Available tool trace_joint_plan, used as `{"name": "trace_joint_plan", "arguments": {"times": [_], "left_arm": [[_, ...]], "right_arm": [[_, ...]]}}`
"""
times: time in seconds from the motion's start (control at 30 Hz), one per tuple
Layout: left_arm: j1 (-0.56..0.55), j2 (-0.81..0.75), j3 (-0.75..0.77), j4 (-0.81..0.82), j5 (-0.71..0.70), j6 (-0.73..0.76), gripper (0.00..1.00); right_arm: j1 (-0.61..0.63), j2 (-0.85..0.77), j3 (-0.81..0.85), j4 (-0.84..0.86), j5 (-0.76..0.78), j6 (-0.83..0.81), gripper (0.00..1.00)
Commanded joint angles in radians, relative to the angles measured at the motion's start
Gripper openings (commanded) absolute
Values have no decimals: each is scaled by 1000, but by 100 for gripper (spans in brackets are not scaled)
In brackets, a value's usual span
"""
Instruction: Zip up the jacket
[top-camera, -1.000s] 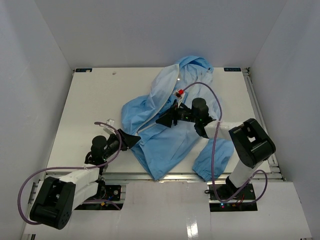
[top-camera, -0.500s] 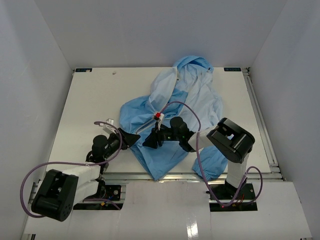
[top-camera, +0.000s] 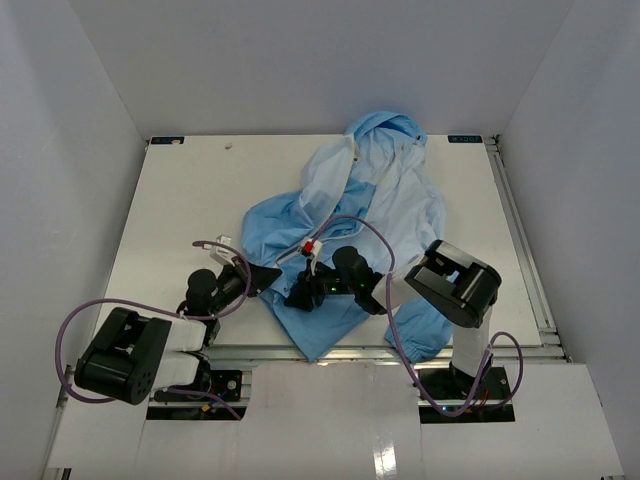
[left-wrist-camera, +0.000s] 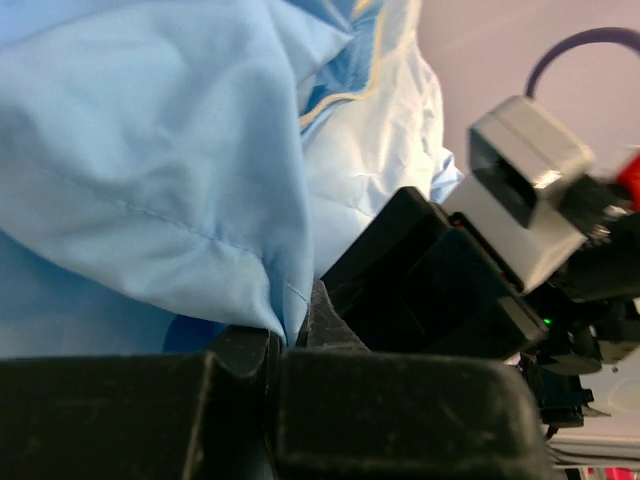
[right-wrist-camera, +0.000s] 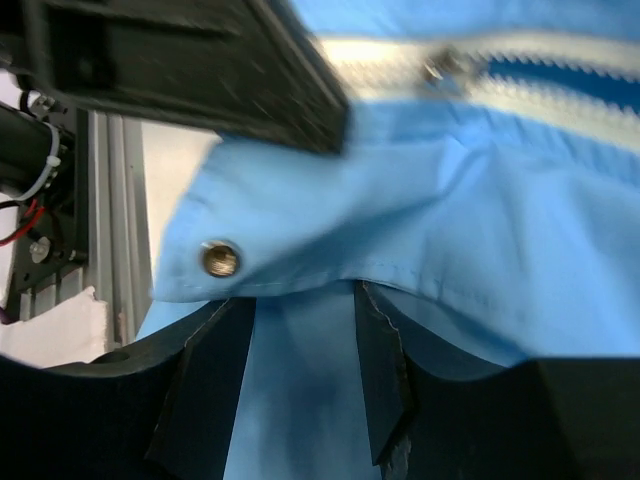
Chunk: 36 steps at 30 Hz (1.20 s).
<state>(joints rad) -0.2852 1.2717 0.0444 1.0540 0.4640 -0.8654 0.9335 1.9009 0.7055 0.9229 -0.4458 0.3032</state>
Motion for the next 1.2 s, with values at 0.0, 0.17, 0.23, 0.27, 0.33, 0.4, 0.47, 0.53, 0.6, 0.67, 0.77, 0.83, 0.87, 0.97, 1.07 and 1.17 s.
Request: {"name": "trace_joint_plan", "arguments": {"times": [0.0,0.17,0.23,0.27,0.33,0.4,0.47,0.53,0.6,0.67,0.77,0.83,0.87,0.97,1.07,1.17], "left_arm": [[-5,-51,-187,170,79,28,0],[-3,-115,-262,310,80,51,0],[-3,-139,-277,322,78,58,0],[-4,-153,-276,319,85,64,0],[-3,-175,-273,310,97,72,0],[-3,-184,-266,302,99,80,0],[-3,-178,-263,305,109,90,0],[-3,-159,-266,331,128,97,0],[-3,-121,-270,404,147,97,0],[-5,-69,-253,407,175,85,0],[-5,12,-258,424,189,30,27],[-6,52,-283,440,161,-12,44],[-6,65,-292,431,147,-27,50],[-5,58,-294,318,123,-28,54],[-5,7,-279,176,65,-35,54],[-6,-115,-247,-47,-11,-67,53]], "right_arm": [[-64,-143,-74,43,0,-18,51],[-192,-218,-132,208,-147,82,51],[-253,-204,-135,328,-218,186,50],[-268,-187,-131,385,-264,227,50],[-293,-158,-118,514,-339,304,50],[-306,-141,-82,540,-376,357,50],[-312,-131,-44,553,-406,379,50],[-320,-134,-26,577,-422,404,50],[-329,-137,-17,632,-460,463,51],[-337,-128,-12,725,-515,553,51],[-337,-116,-57,856,-534,645,51],[-334,-98,-76,877,-515,646,51],[-331,-85,-80,877,-504,642,50],[-307,-24,-61,858,-478,622,47],[-283,32,-21,781,-428,568,45],[-258,77,30,617,-379,462,44]]}}
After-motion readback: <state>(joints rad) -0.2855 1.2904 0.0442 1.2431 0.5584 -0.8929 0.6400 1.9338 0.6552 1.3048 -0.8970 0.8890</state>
